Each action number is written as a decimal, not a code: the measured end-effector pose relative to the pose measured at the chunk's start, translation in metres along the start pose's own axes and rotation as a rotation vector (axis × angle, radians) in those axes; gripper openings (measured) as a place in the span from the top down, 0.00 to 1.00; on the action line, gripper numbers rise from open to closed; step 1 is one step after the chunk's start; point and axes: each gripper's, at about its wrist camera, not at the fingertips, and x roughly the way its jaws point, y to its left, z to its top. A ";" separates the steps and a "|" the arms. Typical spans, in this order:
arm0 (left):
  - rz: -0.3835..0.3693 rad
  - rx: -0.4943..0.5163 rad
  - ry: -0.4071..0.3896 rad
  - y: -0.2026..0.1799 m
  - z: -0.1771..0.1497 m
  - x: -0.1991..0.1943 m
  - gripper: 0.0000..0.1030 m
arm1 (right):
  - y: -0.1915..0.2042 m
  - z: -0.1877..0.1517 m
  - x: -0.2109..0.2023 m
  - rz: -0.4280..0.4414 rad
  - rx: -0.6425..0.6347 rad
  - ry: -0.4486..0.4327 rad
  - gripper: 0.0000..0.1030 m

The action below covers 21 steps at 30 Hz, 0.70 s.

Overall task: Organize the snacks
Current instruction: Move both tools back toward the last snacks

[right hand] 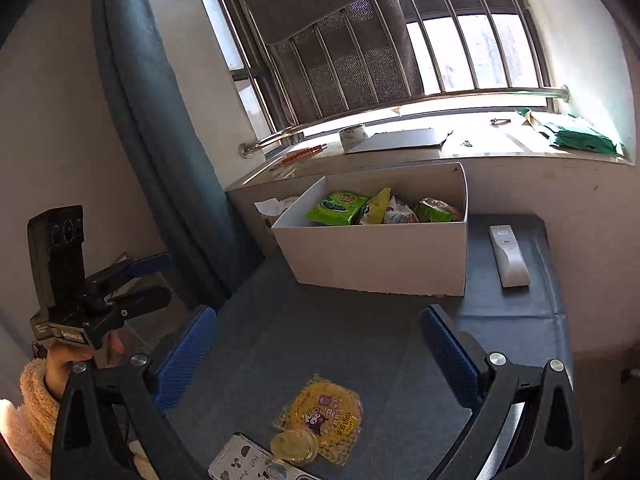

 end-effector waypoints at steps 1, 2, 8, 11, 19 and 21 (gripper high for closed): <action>0.006 -0.014 0.003 -0.003 -0.010 -0.001 0.00 | 0.002 -0.012 -0.001 -0.006 0.004 0.015 0.00; -0.002 -0.031 0.006 -0.006 -0.021 -0.002 0.00 | 0.004 -0.023 -0.001 -0.017 0.010 0.028 0.00; -0.013 -0.163 0.016 -0.009 -0.067 -0.004 0.00 | 0.015 -0.078 0.010 -0.070 0.025 0.127 0.00; 0.002 -0.191 0.026 -0.005 -0.078 -0.006 0.00 | 0.020 -0.096 0.022 -0.104 -0.001 0.193 0.00; 0.028 -0.267 0.022 0.015 -0.088 -0.012 0.00 | 0.052 -0.111 0.049 -0.171 -0.150 0.255 0.00; 0.033 -0.265 0.028 0.016 -0.089 -0.011 0.00 | 0.059 -0.112 0.056 -0.184 -0.168 0.273 0.00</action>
